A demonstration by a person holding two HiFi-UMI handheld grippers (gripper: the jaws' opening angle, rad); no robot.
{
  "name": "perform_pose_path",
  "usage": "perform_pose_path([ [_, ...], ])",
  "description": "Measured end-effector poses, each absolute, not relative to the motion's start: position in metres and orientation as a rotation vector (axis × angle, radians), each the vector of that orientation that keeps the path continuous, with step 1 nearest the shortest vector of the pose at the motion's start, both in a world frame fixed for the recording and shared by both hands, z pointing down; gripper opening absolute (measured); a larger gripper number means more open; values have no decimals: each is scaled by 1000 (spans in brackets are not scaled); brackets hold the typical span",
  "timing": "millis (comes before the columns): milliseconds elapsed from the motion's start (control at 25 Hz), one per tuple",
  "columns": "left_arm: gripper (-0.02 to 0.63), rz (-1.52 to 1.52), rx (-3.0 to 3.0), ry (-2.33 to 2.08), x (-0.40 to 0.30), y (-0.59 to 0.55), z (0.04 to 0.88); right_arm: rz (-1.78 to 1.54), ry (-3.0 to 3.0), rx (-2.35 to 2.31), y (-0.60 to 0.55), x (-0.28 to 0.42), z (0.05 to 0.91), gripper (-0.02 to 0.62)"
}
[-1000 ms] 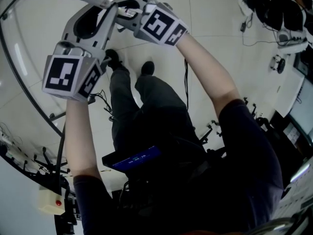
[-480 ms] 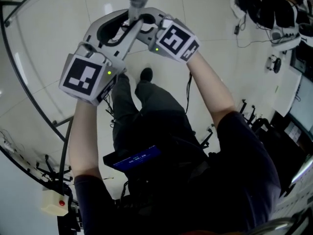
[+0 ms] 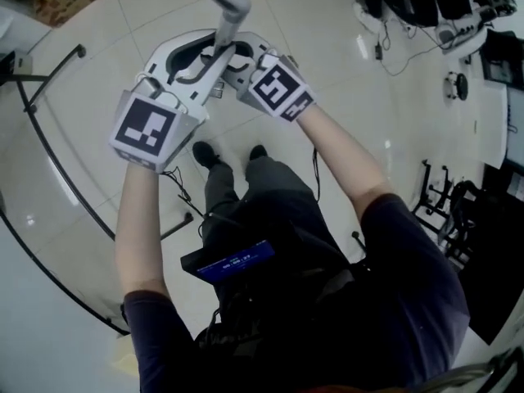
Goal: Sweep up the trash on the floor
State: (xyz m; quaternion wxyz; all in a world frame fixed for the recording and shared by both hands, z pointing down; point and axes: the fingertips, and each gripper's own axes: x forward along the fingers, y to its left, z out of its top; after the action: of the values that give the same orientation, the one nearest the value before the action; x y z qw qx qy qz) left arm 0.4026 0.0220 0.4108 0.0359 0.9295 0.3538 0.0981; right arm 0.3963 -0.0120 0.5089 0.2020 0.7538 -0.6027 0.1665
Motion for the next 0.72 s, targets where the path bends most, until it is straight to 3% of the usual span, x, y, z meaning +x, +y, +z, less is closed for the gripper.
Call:
perform_pose_path([
  [720,74,457,2986,1133,487,38,535,487,-1486,2301,5,497,628,101],
])
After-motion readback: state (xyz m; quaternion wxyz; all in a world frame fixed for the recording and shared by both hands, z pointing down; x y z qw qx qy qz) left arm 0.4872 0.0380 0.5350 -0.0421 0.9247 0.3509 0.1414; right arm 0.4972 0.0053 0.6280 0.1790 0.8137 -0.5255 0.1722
